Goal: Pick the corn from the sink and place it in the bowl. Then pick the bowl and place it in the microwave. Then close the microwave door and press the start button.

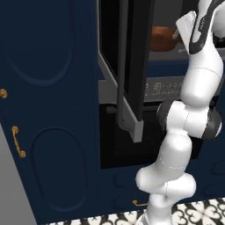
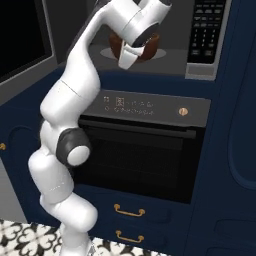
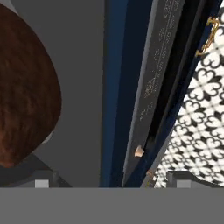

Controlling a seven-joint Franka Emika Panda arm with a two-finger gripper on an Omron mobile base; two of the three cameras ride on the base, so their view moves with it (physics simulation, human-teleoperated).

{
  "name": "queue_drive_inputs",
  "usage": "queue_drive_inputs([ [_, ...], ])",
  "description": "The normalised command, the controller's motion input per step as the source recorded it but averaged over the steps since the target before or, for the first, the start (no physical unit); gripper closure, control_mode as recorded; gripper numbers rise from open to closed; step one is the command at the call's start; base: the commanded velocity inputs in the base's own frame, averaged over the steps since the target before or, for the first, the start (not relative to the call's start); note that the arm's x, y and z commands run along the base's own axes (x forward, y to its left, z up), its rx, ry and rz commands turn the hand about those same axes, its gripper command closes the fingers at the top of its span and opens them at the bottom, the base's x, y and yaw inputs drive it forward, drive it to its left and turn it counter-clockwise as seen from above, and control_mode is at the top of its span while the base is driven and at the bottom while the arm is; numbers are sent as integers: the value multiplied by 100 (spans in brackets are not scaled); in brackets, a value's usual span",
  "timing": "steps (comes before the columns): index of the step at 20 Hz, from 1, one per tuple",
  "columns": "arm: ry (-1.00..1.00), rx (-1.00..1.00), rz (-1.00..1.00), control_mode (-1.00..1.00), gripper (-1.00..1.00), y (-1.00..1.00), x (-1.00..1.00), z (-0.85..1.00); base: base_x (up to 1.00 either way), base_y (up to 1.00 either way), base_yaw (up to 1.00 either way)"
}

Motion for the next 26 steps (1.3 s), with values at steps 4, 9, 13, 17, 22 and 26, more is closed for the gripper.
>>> queue_drive_inputs([
  [4,0,3,-4,-100,-100,19,-79,0,0,0,0],
  [9,0,-1,0,-100,-100,5,-91,-27,0,0,0],
  [13,0,-24,0,-100,-100,0,-11,-49,0,0,0],
  [17,-3,-42,0,-100,-100,-65,-46,-4,0,0,0],
  [22,4,-51,-1,-100,-100,-87,-21,-5,0,0,0],
  [26,9,-53,-14,-100,-100,-51,-42,-61,0,0,0],
])
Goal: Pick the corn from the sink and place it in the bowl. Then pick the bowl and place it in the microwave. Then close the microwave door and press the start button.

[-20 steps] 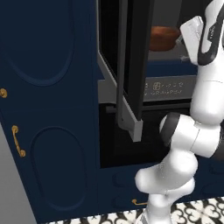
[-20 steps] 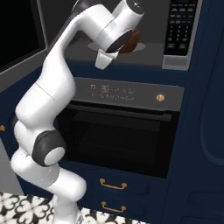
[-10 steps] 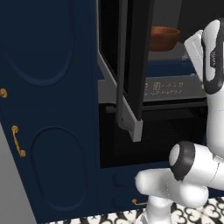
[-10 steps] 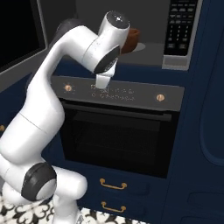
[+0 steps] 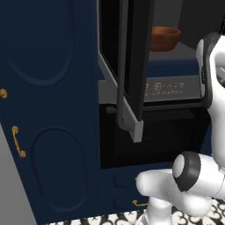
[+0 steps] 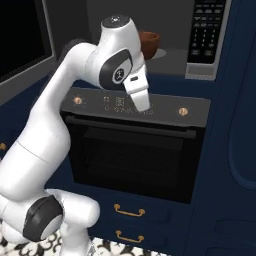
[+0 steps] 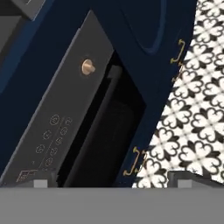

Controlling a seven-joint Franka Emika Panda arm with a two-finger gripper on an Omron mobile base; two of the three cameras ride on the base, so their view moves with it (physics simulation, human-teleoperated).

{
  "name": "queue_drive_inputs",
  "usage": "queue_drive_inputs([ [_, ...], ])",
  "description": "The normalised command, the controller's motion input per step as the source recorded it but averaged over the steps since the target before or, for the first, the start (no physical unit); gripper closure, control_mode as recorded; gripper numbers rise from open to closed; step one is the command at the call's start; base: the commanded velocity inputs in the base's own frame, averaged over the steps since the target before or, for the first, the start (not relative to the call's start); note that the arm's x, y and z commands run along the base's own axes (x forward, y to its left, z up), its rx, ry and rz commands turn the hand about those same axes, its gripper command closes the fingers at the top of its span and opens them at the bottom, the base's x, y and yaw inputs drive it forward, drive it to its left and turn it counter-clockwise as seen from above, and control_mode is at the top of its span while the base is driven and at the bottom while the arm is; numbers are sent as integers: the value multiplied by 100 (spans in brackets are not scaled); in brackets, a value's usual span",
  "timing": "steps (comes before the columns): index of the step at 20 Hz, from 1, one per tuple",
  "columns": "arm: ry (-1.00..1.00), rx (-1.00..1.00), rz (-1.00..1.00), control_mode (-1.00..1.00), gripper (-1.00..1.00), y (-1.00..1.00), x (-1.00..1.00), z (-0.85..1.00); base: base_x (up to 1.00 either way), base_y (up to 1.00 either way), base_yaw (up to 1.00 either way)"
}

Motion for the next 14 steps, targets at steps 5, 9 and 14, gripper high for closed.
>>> queue_drive_inputs([
  [5,1,-49,-27,-100,-100,-13,-84,-83,0,0,0],
  [9,-9,-46,-15,-100,-100,30,-86,-43,0,0,0],
  [14,-9,-43,-2,-100,-100,36,-32,-57,0,0,0],
])
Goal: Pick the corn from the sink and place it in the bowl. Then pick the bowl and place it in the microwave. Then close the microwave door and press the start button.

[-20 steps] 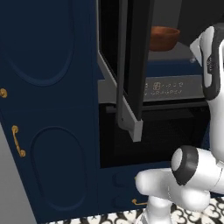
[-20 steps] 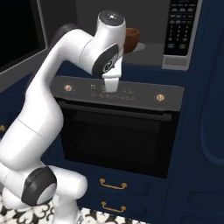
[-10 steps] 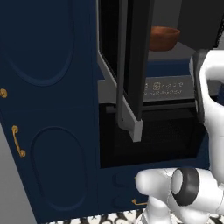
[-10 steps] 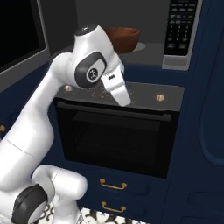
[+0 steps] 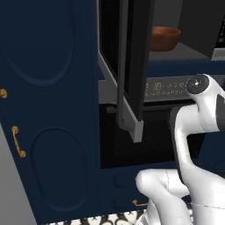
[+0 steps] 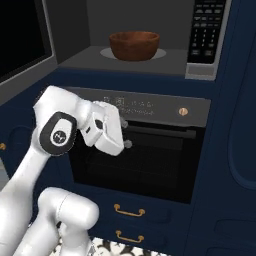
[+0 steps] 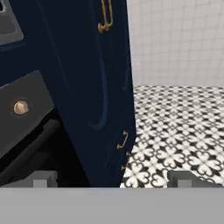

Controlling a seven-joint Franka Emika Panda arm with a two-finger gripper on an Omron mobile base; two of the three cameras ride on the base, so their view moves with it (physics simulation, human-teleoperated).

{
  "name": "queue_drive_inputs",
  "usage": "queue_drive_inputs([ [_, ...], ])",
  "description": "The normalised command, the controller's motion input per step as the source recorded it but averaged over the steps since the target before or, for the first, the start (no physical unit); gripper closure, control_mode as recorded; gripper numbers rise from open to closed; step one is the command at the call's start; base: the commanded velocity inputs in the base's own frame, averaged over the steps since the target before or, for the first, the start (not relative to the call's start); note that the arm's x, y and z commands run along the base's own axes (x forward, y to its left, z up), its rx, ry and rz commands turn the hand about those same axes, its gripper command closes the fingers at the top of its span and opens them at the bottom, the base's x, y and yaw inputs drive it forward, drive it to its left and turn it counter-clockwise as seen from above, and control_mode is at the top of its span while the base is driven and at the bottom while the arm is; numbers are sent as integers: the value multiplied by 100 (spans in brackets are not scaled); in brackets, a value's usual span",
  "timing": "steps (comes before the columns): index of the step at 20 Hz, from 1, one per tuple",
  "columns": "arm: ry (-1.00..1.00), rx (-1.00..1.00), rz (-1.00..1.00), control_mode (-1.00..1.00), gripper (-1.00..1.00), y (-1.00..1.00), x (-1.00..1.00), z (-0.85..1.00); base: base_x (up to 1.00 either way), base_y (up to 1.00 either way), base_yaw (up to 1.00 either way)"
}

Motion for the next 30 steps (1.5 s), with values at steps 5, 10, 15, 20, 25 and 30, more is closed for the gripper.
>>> queue_drive_inputs([
  [5,-11,-47,-11,-100,-100,45,-4,-43,0,0,0],
  [10,-11,-46,-21,-100,-100,70,-19,-22,0,0,0],
  [15,-14,-46,-24,-100,-100,68,-12,-20,0,0,0],
  [20,-19,-40,-18,-100,-100,76,-15,-17,0,0,0],
  [25,-23,-19,-2,-100,-100,100,-16,-6,0,0,0],
  [30,-17,-8,5,-100,-100,100,-34,-1,0,0,0],
])
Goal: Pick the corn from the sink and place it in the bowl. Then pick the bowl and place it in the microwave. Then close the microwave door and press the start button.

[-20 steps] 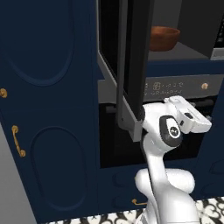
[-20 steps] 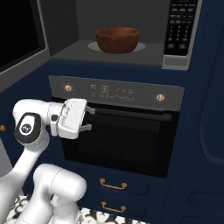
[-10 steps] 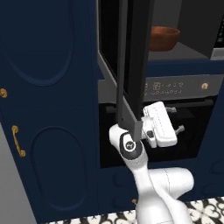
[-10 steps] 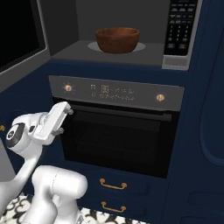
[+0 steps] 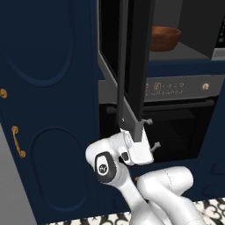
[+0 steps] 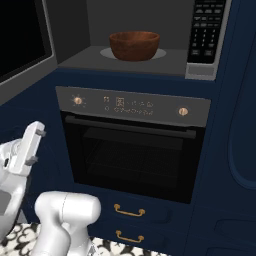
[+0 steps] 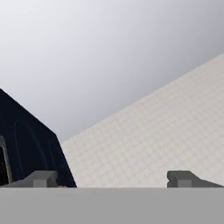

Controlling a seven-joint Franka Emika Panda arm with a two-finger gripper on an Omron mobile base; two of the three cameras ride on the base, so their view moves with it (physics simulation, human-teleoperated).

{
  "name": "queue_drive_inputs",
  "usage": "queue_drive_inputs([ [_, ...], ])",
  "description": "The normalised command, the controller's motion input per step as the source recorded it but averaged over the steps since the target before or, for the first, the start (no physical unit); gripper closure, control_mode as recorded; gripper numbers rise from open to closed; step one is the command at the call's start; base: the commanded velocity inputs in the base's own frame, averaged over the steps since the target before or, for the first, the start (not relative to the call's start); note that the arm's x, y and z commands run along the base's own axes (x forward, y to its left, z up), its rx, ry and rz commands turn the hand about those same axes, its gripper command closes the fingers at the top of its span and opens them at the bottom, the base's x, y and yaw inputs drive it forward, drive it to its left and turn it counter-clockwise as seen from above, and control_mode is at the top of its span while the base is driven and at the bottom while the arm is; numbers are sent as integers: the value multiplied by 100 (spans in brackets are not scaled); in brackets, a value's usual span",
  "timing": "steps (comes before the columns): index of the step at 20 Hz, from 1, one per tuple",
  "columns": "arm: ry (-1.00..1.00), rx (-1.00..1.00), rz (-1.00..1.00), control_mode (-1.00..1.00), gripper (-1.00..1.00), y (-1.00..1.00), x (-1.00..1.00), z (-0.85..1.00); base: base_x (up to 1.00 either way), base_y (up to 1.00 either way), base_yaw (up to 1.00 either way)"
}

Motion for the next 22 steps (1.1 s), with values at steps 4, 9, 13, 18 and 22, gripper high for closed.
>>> queue_drive_inputs([
  [4,-5,-1,13,-100,-100,100,-27,5,0,0,0],
  [9,0,-1,22,-100,-100,100,-2,12,0,0,0],
  [13,0,0,20,-100,-100,92,22,35,0,0,0],
  [18,-3,0,16,-100,-100,47,20,63,0,0,0],
  [22,-15,0,9,-100,-100,1,0,73,0,0,0],
])
